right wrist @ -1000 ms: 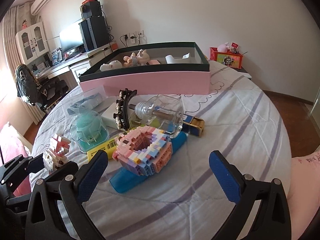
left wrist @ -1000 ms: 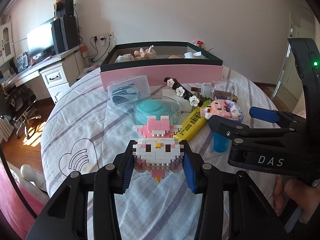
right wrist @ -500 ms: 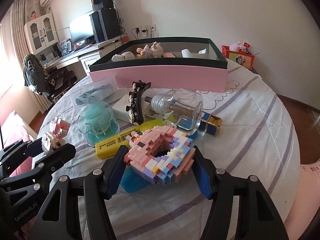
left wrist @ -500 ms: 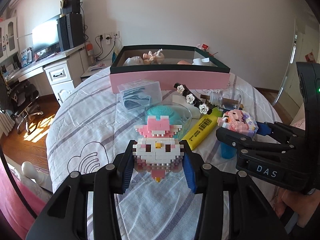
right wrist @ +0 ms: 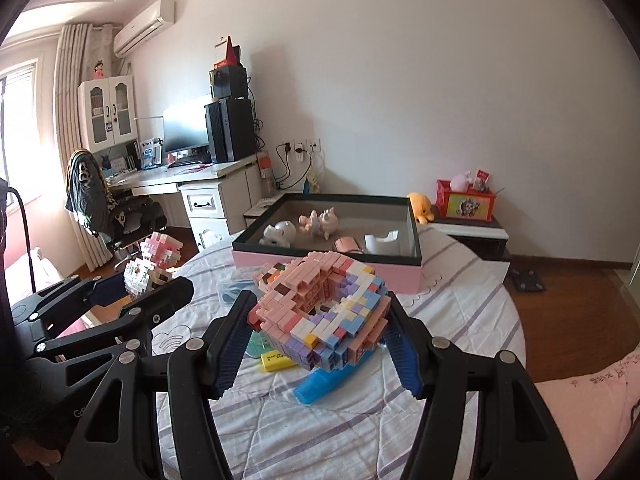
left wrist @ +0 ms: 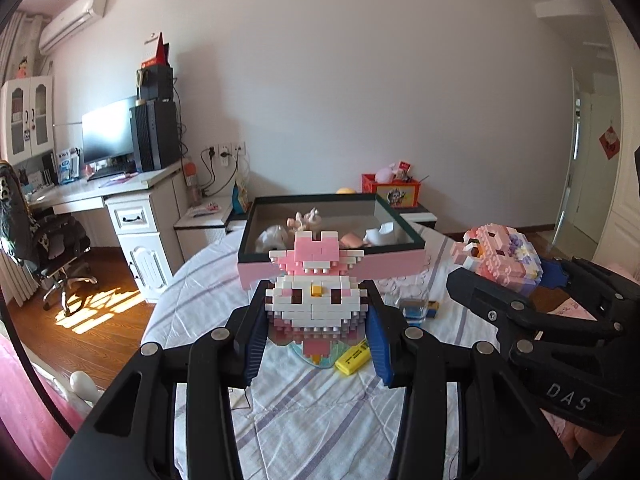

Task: Organize rigid objects
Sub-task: 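Carry the block cat and block ring into the pink box and open both tools, then withdraw both tools from the pink box back toward the remaining items, then grasp the clear plastic case with the left tool while the right tool grasps the glass bottle, then carry the plastic case and glass bottle into the pink box and open both tools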

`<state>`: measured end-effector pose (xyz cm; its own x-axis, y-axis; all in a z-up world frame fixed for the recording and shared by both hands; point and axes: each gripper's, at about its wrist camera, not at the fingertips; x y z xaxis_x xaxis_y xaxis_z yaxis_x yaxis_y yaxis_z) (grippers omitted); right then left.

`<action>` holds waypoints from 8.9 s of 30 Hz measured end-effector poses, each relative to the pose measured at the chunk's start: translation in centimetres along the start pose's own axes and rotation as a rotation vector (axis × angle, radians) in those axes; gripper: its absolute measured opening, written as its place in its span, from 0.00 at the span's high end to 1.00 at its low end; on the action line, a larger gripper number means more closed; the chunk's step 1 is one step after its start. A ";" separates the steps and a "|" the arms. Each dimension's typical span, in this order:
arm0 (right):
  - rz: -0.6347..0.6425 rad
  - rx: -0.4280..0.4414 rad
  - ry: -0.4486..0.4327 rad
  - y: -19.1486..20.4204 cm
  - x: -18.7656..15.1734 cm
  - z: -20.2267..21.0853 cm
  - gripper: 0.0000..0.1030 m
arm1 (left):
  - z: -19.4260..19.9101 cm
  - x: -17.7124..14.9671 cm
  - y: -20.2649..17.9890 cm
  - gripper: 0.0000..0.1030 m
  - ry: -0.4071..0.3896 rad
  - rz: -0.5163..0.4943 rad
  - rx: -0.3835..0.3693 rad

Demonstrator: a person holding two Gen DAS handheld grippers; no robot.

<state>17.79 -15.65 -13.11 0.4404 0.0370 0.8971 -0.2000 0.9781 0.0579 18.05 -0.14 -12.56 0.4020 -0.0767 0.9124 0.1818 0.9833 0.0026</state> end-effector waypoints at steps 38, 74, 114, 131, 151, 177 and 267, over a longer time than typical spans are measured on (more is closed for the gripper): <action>0.080 -0.008 -0.153 1.2 4.7 1.7 0.38 | 1.9 4.9 0.3 0.57 -0.115 -0.026 0.050; 0.026 0.051 0.404 -4.5 6.8 -31.3 0.37 | -31.6 5.4 6.8 0.46 0.421 -0.051 0.045; -0.022 -0.081 -0.179 1.3 2.9 8.2 0.00 | 8.0 3.0 1.2 0.00 -0.161 0.028 0.160; -0.009 -0.112 -0.225 2.0 2.4 11.2 0.00 | 10.3 2.9 0.6 0.00 -0.205 0.025 0.163; -0.028 -0.095 -0.109 1.0 1.1 6.6 0.00 | 4.8 0.9 1.7 0.00 -0.071 0.035 0.110; -0.078 -0.110 0.239 -3.7 -4.0 -10.8 0.00 | -13.6 -2.7 4.6 0.00 0.272 0.093 0.066; 0.061 0.032 -0.136 1.6 4.1 0.8 0.69 | 1.8 3.2 0.0 0.38 -0.140 0.020 0.097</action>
<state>18.58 -14.11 -9.04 0.3043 0.0655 0.9503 -0.2517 0.9677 0.0139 17.72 -0.12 -8.93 0.2746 -0.0399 0.9607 0.0852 0.9962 0.0170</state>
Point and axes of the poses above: each gripper's, at about its wrist camera, not at the fingertips, and z roughly against the way its jaws point, y to its left, x to its top
